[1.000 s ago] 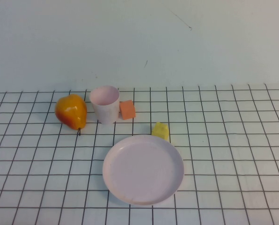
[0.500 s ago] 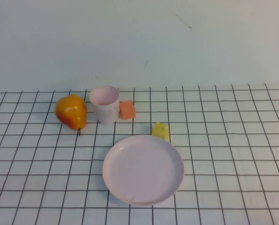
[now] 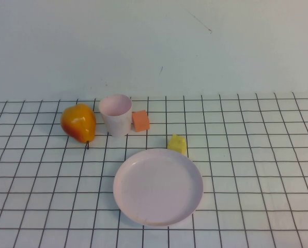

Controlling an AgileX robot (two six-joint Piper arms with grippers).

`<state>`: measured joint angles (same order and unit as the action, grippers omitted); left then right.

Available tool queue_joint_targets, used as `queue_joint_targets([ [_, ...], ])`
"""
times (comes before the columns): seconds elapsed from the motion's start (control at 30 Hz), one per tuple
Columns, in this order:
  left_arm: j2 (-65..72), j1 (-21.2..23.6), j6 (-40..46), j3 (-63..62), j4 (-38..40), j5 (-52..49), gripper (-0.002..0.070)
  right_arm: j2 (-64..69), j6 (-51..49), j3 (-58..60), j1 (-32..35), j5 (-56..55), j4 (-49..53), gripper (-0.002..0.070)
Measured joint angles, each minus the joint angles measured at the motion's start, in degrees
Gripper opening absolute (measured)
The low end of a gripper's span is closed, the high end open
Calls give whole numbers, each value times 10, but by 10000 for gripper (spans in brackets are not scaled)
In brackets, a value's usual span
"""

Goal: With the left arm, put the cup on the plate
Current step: Pick up the cup from the table

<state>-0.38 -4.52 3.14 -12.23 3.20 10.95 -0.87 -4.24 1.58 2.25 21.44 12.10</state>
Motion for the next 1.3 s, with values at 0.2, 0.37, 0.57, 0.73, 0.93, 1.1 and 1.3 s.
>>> queue_joint_targets([
  [0.2,80,0,20,-212,0,-175,-2,0,0,0,0,0,0,-2],
  [0.37,235,0,-2,-367,4,-368,-2,0,0,0,0,0,0,-2],
  [0.57,437,0,4,-491,32,-509,-2,0,0,0,0,0,0,-2],
  [0.73,585,0,49,-545,88,-524,-2,0,0,0,0,0,0,-2],
  [0.93,734,0,93,-615,143,-512,-2,0,0,0,0,0,0,-2],
  [1.1,868,0,122,-694,160,-533,78,0,0,0,0,0,0,-2],
  [1.3,1022,-1,154,-834,191,-628,405,0,0,0,0,0,0,-2],
])
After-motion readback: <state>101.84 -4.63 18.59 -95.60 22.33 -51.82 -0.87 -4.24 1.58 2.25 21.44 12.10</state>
